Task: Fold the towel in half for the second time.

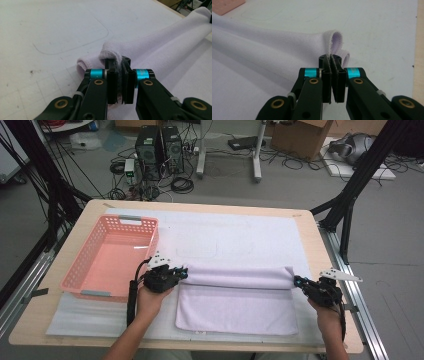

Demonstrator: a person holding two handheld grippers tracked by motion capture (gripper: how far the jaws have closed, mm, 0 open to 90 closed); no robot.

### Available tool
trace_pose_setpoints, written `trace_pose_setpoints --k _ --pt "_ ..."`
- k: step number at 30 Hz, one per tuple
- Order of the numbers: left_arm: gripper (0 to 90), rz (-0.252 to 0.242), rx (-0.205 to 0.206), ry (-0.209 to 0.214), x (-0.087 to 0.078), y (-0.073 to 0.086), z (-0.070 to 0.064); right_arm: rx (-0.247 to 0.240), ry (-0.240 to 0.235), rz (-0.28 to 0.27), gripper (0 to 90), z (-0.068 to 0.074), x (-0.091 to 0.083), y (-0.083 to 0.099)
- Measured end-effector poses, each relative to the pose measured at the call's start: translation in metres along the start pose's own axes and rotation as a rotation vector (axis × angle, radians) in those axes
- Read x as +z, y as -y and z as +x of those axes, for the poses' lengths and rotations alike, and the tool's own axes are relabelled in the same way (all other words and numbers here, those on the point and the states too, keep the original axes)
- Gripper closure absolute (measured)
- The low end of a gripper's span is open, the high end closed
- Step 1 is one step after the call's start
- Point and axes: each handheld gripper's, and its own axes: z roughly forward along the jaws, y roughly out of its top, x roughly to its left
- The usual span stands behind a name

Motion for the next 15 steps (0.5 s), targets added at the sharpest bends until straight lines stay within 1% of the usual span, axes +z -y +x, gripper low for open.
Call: trace_pose_setpoints --k 3,4,5,6,7,8,9,10,11,13,14,15 --pt "84.7 0.038 0.025 0.002 0.002 0.010 -0.003 0.001 0.002 0.031 87.9 0.001 -0.002 0.007" --pt "84.0 0.043 0.023 0.001 0.002 0.013 -0.004 -0.001 0.003 0.044 87.8 0.002 -0.002 0.010" --pt "81.4 0.037 0.016 -0.006 0.002 0.014 -0.004 0.004 -0.001 0.058 87.5 0.002 -0.002 0.013" --pt "72.6 0.030 0.007 -0.022 0.001 0.014 -0.003 0.005 -0.006 0.070 85.9 0.002 -0.002 0.014" --pt "60.9 0.014 -0.004 -0.033 0.001 0.014 -0.002 0.011 -0.006 0.078 80.8 0.003 -0.002 0.014" --pt "50.5 -0.008 -0.012 -0.042 0.000 0.013 0.000 0.011 0.007 0.071 68.2 0.003 -0.003 0.013" --pt "42.8 -0.028 -0.029 -0.045 0.000 0.012 0.001 0.026 0.019 0.062 56.7 0.003 -0.003 0.010" --pt "39.5 -0.040 -0.032 -0.039 0.000 0.009 0.003 0.033 0.028 0.050 50.0 0.003 -0.004 0.007" --pt "39.1 -0.049 -0.032 -0.033 0.000 0.007 0.004 0.031 0.043 0.032 46.6 0.003 -0.004 0.003" --pt "38.9 -0.072 -0.036 -0.020 0.003 0.004 0.006 0.021 0.046 0.019 42.6 0.004 -0.003 -0.006" --pt "39.4 -0.081 -0.050 -0.018 0.005 0.004 0.007 0.017 0.044 0.016 41.8 0.004 0.000 -0.010" --pt "40.5 -0.074 -0.062 -0.011 0.008 0.005 0.010 0.020 0.033 0.023 41.6 0.004 0.004 -0.015"
